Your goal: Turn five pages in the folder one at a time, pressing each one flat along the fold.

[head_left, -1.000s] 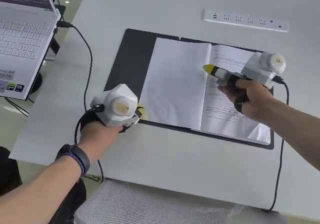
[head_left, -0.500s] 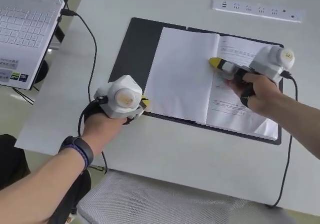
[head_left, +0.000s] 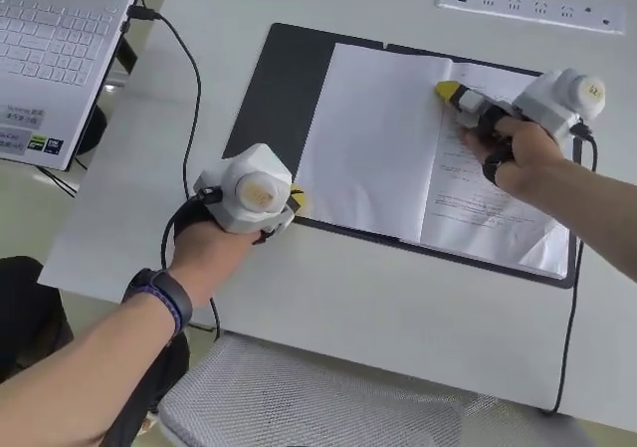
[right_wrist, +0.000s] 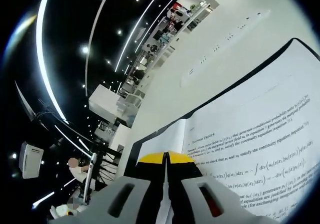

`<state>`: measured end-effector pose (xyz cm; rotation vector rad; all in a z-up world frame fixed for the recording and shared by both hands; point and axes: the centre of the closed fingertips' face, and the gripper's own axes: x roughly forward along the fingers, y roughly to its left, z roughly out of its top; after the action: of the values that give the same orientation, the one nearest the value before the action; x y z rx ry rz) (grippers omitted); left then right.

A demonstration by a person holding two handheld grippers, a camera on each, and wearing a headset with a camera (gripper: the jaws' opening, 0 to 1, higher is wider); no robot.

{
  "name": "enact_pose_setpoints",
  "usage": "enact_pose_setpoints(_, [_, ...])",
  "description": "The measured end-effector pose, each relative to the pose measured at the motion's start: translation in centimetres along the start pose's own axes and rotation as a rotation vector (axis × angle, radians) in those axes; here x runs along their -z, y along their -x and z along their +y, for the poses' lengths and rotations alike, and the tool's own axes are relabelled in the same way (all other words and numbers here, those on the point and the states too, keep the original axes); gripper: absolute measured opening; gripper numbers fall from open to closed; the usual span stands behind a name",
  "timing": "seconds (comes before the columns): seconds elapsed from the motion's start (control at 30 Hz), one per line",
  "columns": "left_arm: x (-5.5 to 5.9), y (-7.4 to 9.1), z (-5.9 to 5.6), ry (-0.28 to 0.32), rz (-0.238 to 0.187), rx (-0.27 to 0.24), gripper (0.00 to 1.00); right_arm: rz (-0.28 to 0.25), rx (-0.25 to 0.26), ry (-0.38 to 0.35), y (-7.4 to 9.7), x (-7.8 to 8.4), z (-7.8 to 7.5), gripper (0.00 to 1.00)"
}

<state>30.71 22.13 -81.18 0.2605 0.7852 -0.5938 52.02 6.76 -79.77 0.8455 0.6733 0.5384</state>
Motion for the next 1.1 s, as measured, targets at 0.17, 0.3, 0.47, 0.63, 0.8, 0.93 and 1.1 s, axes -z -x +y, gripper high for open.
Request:
enact_pose_setpoints(0.17, [-0.2, 0.4, -0.2, 0.008, -0.002, -0.008, 0.0, -0.043, 0.009, -0.017, -1.3, -1.3, -0.9, 0.0])
enact_pose_setpoints(0.3, [-0.3, 0.6, -0.3, 0.011, -0.003, -0.005, 0.0, -0.067, 0.01, -0.029, -2.1, -2.1, -1.4, 0.0])
enact_pose_setpoints(0.47, [-0.4, 0.7, -0.3, 0.016, -0.009, -0.008, 0.0, -0.104, 0.02, -0.045, -3.1, -3.4, -1.9, 0.0])
enact_pose_setpoints(0.63, [-0.4, 0.6, -0.3, 0.016, -0.012, -0.01, 0.0, -0.112, 0.021, -0.056, -3.8, -4.0, -2.2, 0.0])
enact_pose_setpoints(0.8, [-0.5, 0.6, -0.2, 0.01, -0.009, -0.005, 0.0, -0.107, 0.016, -0.042, -3.6, -3.8, -2.0, 0.0])
enact_pose_setpoints(0.93, [-0.4, 0.5, -0.1, 0.012, -0.009, -0.006, 0.0, -0.093, 0.002, -0.029, -3.4, -3.4, -1.8, 0.0])
enact_pose_setpoints(1.1, [-0.4, 0.4, 0.0, 0.013, -0.01, -0.007, 0.0, -0.068, -0.012, -0.015, -2.9, -2.6, -1.5, 0.0])
